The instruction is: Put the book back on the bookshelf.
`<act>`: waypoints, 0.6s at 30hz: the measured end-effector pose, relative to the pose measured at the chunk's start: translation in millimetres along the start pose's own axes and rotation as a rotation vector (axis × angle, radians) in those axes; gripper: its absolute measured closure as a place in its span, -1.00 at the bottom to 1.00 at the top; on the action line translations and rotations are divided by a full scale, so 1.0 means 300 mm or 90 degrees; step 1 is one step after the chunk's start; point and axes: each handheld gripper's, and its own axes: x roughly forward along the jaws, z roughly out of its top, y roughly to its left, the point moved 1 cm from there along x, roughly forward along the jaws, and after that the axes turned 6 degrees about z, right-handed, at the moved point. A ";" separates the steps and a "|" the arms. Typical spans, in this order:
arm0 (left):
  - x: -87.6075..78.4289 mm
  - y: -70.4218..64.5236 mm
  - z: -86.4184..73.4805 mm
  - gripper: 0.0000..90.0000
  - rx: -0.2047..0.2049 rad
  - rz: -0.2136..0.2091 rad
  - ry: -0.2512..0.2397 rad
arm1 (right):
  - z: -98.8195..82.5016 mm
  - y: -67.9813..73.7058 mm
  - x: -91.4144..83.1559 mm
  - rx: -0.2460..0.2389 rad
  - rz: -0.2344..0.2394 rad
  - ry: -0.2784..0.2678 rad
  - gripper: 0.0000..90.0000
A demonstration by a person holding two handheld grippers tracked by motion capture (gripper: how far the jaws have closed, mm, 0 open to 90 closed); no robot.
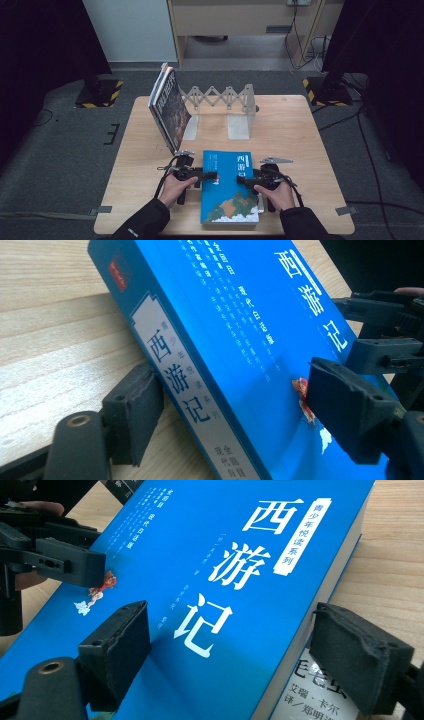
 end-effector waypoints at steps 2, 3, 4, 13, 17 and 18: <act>0.009 -0.001 -0.002 -0.58 0.002 -0.002 -0.001 | -0.001 0.000 0.002 -0.001 -0.001 -0.002 -0.65; 0.013 0.000 -0.002 -0.58 0.000 -0.006 -0.003 | -0.001 0.001 0.003 0.002 -0.001 -0.004 -0.66; 0.016 0.001 -0.002 -0.59 0.002 -0.009 -0.004 | -0.001 0.001 0.003 0.003 -0.001 -0.004 -0.66; 0.002 -0.014 0.008 -0.52 0.005 0.002 -0.010 | 0.000 0.000 0.003 0.000 -0.002 -0.001 -0.66; -0.023 -0.020 0.020 -0.29 0.001 -0.005 -0.025 | 0.001 -0.003 -0.003 0.007 -0.001 -0.001 -0.63; -0.028 -0.026 0.021 -0.29 0.004 -0.004 -0.029 | 0.001 -0.003 -0.003 0.007 -0.001 -0.001 -0.63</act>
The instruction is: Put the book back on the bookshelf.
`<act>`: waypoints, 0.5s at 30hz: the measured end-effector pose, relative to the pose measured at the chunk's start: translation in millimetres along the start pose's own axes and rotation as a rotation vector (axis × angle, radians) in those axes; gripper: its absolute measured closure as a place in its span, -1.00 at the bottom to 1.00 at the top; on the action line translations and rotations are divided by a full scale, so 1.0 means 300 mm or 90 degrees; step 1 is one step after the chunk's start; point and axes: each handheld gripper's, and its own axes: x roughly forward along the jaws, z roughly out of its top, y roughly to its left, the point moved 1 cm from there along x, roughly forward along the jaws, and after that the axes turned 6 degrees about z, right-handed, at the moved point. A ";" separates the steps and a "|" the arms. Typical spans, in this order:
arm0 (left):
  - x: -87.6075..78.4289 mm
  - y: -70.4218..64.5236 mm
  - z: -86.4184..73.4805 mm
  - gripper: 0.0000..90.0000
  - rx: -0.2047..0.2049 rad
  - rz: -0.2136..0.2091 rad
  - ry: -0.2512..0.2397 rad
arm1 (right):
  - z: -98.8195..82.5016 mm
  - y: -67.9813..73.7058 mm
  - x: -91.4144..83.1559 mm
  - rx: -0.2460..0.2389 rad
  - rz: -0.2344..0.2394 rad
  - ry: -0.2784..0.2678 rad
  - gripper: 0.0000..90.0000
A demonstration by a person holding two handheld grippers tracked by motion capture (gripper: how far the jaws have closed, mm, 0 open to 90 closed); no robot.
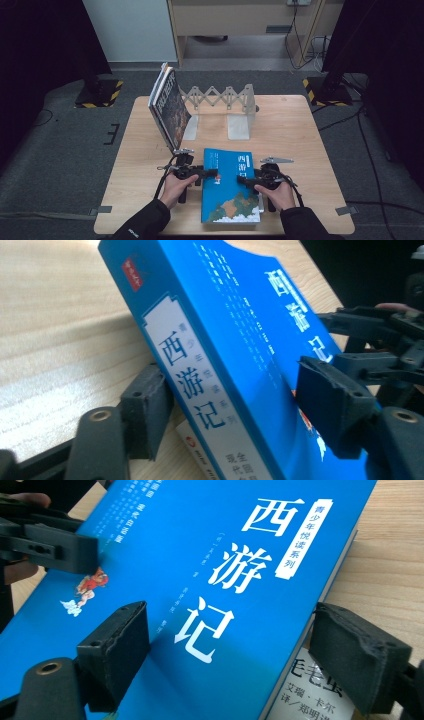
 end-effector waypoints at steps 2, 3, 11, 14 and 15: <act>-0.004 -0.009 0.000 -0.28 0.007 0.005 -0.003 | 0.001 -0.002 -0.002 0.003 0.003 -0.001 -0.62; -0.004 -0.008 0.000 -0.28 0.005 -0.003 0.001 | 0.001 -0.002 -0.002 0.005 0.003 -0.002 -0.60; 0.003 -0.041 -0.001 -0.16 0.023 -0.031 -0.003 | 0.005 -0.001 0.001 0.014 0.009 -0.006 -0.55; 0.005 -0.039 -0.003 -0.16 0.024 -0.027 0.001 | 0.004 -0.001 0.001 0.011 0.009 -0.005 -0.54; 0.005 -0.040 -0.005 -0.16 0.029 -0.024 -0.002 | 0.006 -0.003 0.001 0.012 0.009 -0.004 -0.51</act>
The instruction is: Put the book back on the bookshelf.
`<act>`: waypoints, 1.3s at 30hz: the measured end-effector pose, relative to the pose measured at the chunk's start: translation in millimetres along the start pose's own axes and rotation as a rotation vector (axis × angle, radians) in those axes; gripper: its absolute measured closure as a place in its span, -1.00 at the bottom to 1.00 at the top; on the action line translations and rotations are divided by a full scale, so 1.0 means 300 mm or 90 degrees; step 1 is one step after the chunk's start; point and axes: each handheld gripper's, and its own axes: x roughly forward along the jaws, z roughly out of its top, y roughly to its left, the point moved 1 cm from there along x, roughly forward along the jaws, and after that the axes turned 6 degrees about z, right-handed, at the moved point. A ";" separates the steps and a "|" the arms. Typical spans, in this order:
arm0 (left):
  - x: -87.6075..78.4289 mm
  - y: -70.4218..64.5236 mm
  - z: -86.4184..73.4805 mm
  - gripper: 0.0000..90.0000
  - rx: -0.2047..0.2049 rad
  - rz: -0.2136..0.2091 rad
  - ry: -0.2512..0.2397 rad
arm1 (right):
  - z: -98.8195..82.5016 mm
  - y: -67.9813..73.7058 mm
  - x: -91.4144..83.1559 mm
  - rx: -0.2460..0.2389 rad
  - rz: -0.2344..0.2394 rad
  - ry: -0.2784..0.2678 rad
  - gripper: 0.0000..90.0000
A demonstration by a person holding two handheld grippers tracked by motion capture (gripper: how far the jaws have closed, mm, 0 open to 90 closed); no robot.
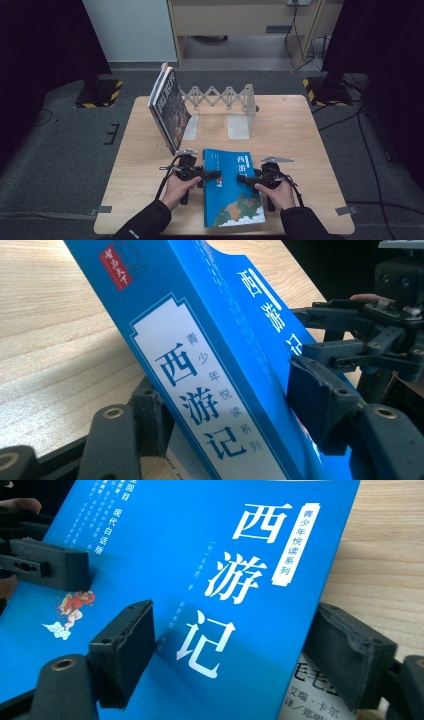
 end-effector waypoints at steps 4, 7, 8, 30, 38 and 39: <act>-0.007 -0.005 0.002 -0.08 0.005 -0.005 -0.011 | 0.003 -0.008 -0.006 0.002 0.009 0.006 -0.49; -0.008 -0.010 0.002 -0.06 0.012 0.001 -0.010 | 0.003 -0.014 -0.005 0.000 0.013 0.002 -0.50; -0.008 -0.010 0.002 -0.06 0.012 0.001 -0.010 | 0.003 -0.014 -0.005 0.000 0.013 0.002 -0.50; -0.035 -0.043 0.043 0.02 0.041 0.026 -0.012 | 0.045 -0.011 -0.025 -0.018 0.002 -0.009 -0.11; -0.058 -0.053 0.073 0.09 0.045 0.026 -0.029 | 0.077 -0.002 -0.048 -0.026 0.004 -0.025 0.05; -0.058 -0.053 0.073 0.09 0.045 0.026 -0.029 | 0.079 -0.001 -0.050 -0.027 0.003 -0.028 0.06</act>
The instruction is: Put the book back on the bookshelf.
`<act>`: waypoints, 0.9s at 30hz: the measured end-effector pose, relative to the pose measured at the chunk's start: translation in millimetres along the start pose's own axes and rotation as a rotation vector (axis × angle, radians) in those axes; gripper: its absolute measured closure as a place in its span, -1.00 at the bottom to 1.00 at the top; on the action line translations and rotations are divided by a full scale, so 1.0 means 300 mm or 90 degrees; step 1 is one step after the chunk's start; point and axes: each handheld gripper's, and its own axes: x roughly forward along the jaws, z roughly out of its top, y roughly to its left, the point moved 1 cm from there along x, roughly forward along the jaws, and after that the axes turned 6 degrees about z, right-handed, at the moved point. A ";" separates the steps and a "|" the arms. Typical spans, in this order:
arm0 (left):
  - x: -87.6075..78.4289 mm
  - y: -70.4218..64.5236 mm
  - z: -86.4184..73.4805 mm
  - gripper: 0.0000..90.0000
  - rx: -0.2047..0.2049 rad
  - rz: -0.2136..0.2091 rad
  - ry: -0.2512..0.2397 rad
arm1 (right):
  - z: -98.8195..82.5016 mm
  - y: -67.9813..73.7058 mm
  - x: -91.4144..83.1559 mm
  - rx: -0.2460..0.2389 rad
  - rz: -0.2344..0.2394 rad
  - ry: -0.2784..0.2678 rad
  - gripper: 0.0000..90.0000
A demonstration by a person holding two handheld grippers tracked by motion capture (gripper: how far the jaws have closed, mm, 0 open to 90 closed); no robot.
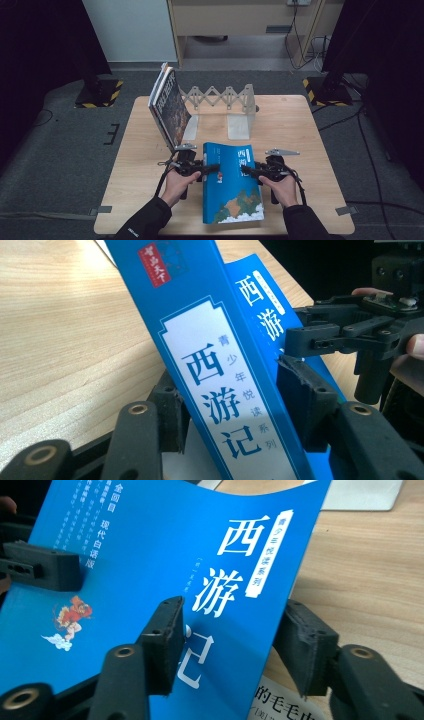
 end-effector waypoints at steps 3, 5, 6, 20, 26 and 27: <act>-0.011 -0.007 0.017 0.12 0.004 -0.002 -0.008 | 0.005 0.004 -0.009 0.002 0.002 -0.010 0.10; -0.020 -0.011 0.031 0.14 0.010 -0.004 -0.014 | 0.011 0.007 -0.016 0.000 0.002 -0.025 0.13; -0.025 -0.013 0.038 0.15 0.006 -0.006 -0.019 | 0.016 0.009 -0.022 -0.003 0.002 -0.030 0.15; -0.076 -0.052 0.115 0.28 0.030 -0.011 -0.092 | 0.070 0.031 -0.073 -0.029 0.016 -0.132 0.30; -0.088 -0.072 0.144 0.32 0.043 -0.016 -0.115 | 0.091 0.036 -0.095 -0.047 0.013 -0.159 0.34; -0.093 -0.077 0.149 0.33 0.047 -0.016 -0.122 | 0.094 0.038 -0.099 -0.046 0.015 -0.165 0.35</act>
